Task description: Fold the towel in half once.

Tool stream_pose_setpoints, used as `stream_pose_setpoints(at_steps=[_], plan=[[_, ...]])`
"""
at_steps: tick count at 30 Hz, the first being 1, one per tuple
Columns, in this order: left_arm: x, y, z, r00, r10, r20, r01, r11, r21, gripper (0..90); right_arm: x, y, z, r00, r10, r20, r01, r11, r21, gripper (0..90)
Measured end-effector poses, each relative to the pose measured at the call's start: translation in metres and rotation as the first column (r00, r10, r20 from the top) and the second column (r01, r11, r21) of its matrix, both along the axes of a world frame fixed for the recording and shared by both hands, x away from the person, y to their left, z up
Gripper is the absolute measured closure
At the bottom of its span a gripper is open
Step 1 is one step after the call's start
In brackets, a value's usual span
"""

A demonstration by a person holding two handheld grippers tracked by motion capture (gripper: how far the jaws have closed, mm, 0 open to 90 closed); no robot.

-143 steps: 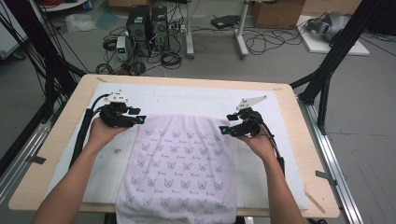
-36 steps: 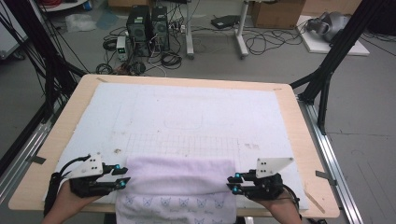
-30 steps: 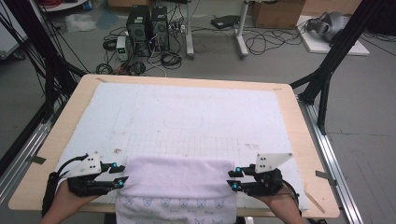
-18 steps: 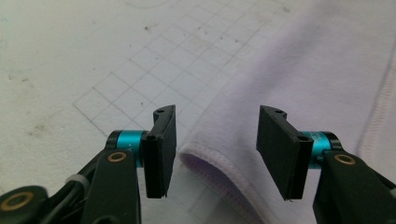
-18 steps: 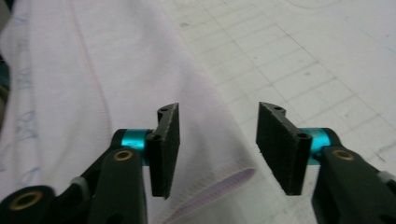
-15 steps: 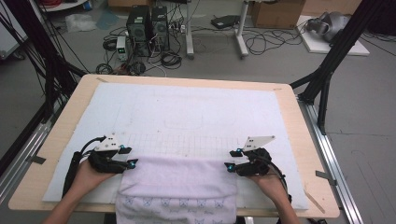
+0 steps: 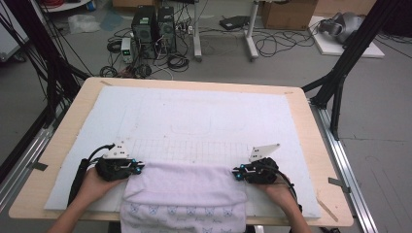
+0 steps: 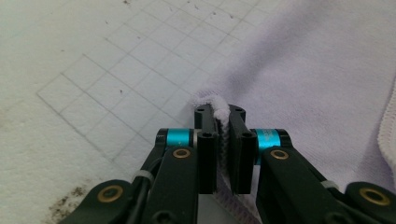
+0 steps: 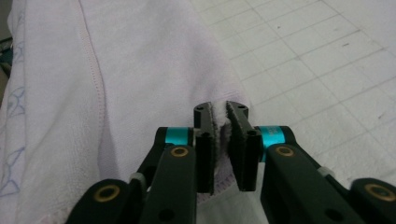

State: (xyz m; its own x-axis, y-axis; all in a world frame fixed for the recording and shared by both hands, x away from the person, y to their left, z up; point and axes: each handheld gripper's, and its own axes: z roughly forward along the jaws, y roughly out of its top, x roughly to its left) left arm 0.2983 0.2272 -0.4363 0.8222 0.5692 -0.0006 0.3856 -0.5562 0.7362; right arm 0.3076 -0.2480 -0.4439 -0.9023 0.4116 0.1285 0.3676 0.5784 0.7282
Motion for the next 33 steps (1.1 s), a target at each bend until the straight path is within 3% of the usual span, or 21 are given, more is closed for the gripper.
stream_pose_setpoints(at_steps=[3, 8, 11, 15, 17, 21, 27, 30, 32, 33], plan=[[0.007, 0.000, 0.004, 0.9996, 0.021, 0.017, -0.021, 0.9998, -0.004, 85.0, 0.006, 0.000, 0.003, 0.9998, -0.015, 0.017, 0.015, 1.000, -0.015, 84.6], [0.036, -0.003, 0.014, 0.9955, 0.088, 0.036, -0.087, 0.9959, -0.025, 85.3, 0.026, 0.004, 0.012, 0.9983, -0.032, 0.049, 0.033, 0.999, -0.022, 85.6], [0.054, -0.005, 0.019, 0.9899, 0.132, 0.051, -0.131, 0.9910, -0.031, 85.6, 0.047, 0.000, 0.017, 0.9954, -0.082, 0.049, 0.082, 0.997, 0.003, 85.7], [0.080, -0.005, 0.033, 0.9805, 0.184, 0.070, -0.181, 0.9826, -0.040, 85.8, 0.075, -0.010, 0.025, 0.9829, -0.176, 0.053, 0.175, 0.984, 0.018, 85.8], [0.092, -0.006, 0.044, 0.9776, 0.195, 0.079, -0.193, 0.9806, -0.034, 85.8, 0.086, -0.011, 0.033, 0.9769, -0.206, 0.058, 0.204, 0.979, 0.026, 85.9], [0.113, -0.009, 0.070, 0.9681, 0.215, 0.128, -0.214, 0.9765, -0.024, 85.8, 0.108, -0.005, 0.061, 0.9677, -0.225, 0.114, 0.224, 0.974, 0.014, 85.9], [0.139, -0.006, 0.106, 0.9451, 0.264, 0.193, -0.255, 0.9643, -0.072, 85.7, 0.133, -0.005, 0.106, 0.9529, -0.251, 0.170, 0.249, 0.968, 0.034, 85.9], [0.145, -0.007, 0.101, 0.9516, 0.259, 0.166, -0.250, 0.9656, -0.071, 81.8, 0.141, -0.003, 0.113, 0.9480, -0.264, 0.178, 0.264, 0.964, 0.020, 83.4], [0.144, -0.006, 0.089, 0.9506, 0.274, 0.145, -0.267, 0.9614, -0.065, 68.5, 0.143, -0.004, 0.102, 0.9423, -0.296, 0.156, 0.298, 0.954, 0.013, 70.3], [0.143, -0.003, 0.083, 0.9529, 0.273, 0.133, -0.266, 0.9617, -0.067, 66.3, 0.142, -0.006, 0.094, 0.9429, -0.302, 0.140, 0.302, 0.953, 0.020, 69.7]])
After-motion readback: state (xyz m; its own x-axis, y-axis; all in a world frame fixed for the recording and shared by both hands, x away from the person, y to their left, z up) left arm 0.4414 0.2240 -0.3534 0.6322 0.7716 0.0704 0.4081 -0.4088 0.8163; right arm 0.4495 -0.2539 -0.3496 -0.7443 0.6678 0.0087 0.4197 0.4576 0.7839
